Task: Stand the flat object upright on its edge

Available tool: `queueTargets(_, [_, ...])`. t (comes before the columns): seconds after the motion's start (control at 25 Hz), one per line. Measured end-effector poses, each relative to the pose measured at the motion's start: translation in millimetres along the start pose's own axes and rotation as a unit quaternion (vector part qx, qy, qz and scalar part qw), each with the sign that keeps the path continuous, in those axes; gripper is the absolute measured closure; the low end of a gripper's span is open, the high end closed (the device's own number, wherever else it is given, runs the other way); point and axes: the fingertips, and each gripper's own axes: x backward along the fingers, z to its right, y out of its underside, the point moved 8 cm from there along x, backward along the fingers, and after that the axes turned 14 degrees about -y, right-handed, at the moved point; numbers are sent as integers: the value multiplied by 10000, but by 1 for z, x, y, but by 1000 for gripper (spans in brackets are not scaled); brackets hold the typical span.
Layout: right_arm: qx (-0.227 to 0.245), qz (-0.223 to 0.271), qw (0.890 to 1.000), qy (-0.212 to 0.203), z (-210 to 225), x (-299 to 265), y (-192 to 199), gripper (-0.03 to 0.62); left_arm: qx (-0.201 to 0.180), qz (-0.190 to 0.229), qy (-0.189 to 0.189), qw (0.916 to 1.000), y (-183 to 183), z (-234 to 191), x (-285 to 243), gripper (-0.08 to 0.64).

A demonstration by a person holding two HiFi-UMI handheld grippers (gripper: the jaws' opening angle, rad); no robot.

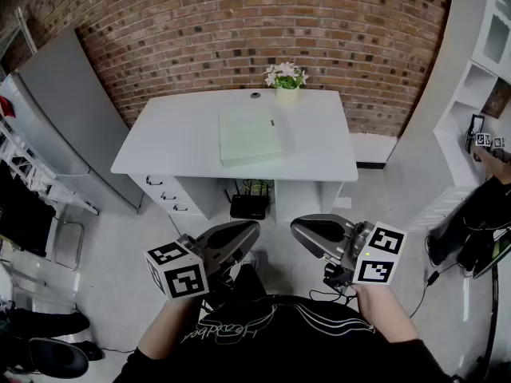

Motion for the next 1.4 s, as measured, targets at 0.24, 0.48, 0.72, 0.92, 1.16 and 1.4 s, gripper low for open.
queueTargets(0.24, [-187,108,9991,376,9,15,7,586,72,-128,82,9999,-1,-1,-18,558])
queueTargets(0.48, [-504,321,9965,582,21,28,11,586,178,-234,87,9995,-1,-8,-38,558])
queueTargets(0.72, [-625,483,9949,626,37,32,6,586,315,-359,197,9987,-2,-18,-56,558])
queueTargets(0.92, [-708,438,9946,613,60,20,5,586,396,-303,168,9986,-10,-42,-63,557])
queueTargets(1.16, [-697,162,9957,581,103,-8,0,586,621,-298,102,9976,-28,-86,-80,557])
queueTargets(1.4, [-1100,218,9901,841,162,-24,-4,586,850,-504,85,9951,-47,-135,-109,557])
